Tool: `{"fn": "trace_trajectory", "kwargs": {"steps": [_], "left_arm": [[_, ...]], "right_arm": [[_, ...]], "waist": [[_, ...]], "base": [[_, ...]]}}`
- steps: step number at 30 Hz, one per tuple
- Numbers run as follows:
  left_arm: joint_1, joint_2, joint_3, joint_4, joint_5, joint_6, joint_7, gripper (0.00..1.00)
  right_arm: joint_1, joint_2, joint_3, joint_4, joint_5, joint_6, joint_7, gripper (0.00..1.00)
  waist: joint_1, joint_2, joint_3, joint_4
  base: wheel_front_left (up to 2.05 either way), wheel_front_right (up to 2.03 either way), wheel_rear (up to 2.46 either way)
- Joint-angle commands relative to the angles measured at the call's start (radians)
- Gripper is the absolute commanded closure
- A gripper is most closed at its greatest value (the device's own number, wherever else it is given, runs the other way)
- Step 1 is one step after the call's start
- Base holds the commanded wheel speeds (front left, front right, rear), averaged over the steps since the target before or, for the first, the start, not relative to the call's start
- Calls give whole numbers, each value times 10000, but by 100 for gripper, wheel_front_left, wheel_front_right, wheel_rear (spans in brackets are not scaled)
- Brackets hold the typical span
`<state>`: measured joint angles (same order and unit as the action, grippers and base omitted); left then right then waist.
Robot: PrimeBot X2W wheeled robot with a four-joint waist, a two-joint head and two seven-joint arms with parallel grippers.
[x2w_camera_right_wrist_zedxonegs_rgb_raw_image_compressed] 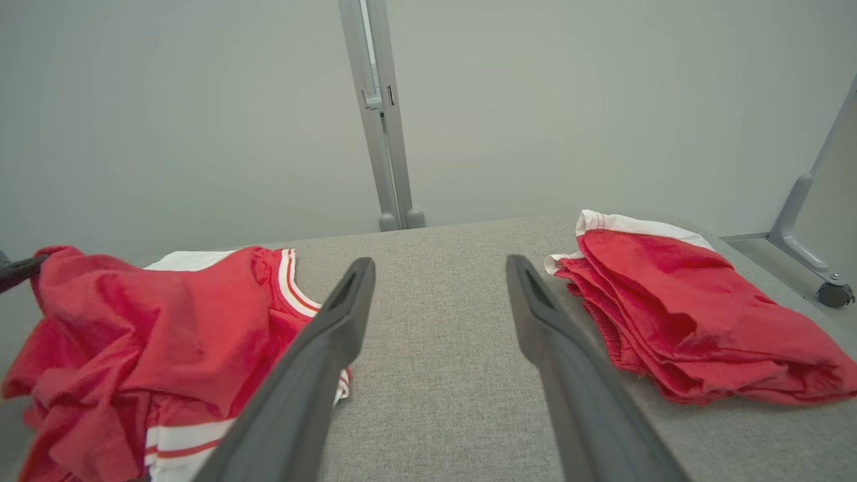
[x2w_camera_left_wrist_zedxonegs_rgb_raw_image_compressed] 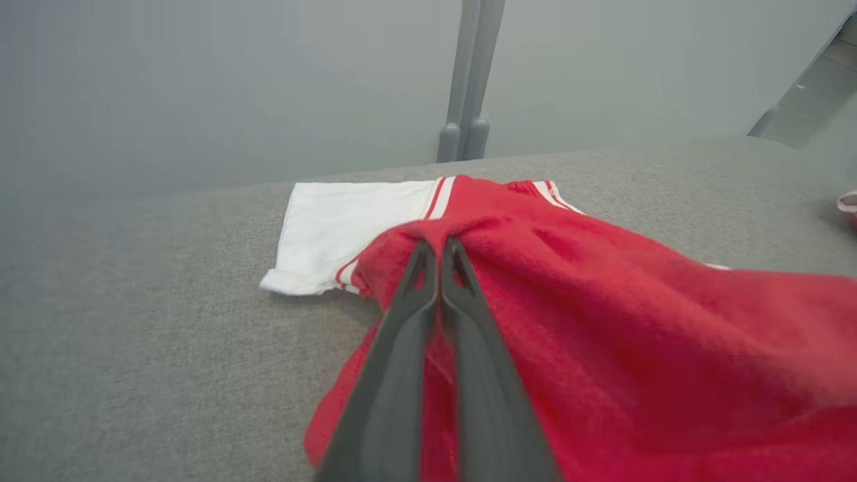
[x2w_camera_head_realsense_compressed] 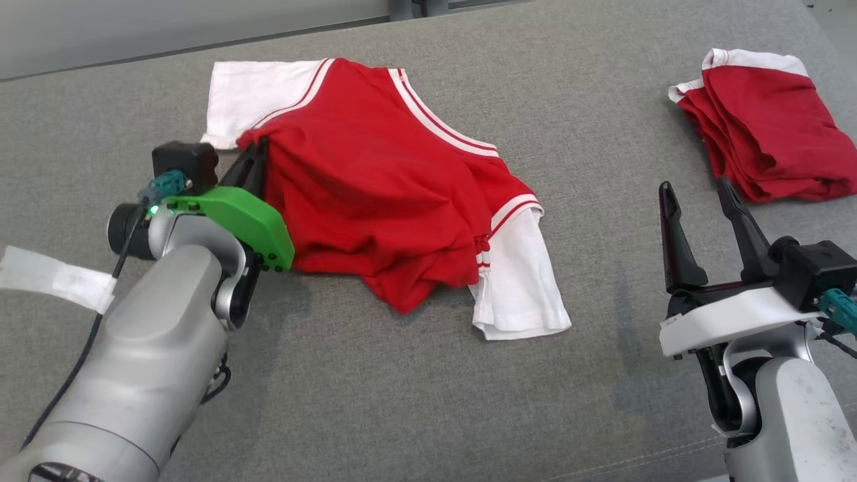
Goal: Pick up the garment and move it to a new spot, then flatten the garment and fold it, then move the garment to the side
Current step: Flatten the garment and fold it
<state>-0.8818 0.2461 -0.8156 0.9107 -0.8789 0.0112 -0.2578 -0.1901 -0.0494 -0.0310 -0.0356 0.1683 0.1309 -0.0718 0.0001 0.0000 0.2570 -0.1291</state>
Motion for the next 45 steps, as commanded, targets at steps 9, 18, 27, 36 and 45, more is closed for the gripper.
{"fn": "trace_trajectory", "kwargs": {"steps": [9, 18, 27, 36, 45], "left_arm": [[-855, 152, 791, -2310, 1812, 985, -70, 100], [-1742, -506, 395, -1841, 2551, 695, -63, 100], [-2582, -1100, 181, -45, 2645, 212, -63, 100], [-2314, -1677, 261, 883, 2319, -285, -75, 0], [-1762, -1812, 883, 145, 2527, -444, -72, 0]], "right_arm": [[-96, -23, 51, -77, -25, -2, 19, 0], [-343, -20, 330, 37, 166, -2, -96, 0], [-575, -19, 440, 365, 378, -2, -404, 0], [-607, -20, 390, 630, 416, -2, -597, 0], [-421, -23, 331, 861, 225, -2, -542, 0]], "waist": [[-1, 0, 59, -41], [-1, 0, 504, -783], [-1, 0, 946, -1689], [-1, 0, 944, -1761], [-1, 0, 118, -899]], "base": [[0, 0, 0], [0, 0, 0], [0, 0, 0], [0, 0, 0], [0, 0, 0]]}}
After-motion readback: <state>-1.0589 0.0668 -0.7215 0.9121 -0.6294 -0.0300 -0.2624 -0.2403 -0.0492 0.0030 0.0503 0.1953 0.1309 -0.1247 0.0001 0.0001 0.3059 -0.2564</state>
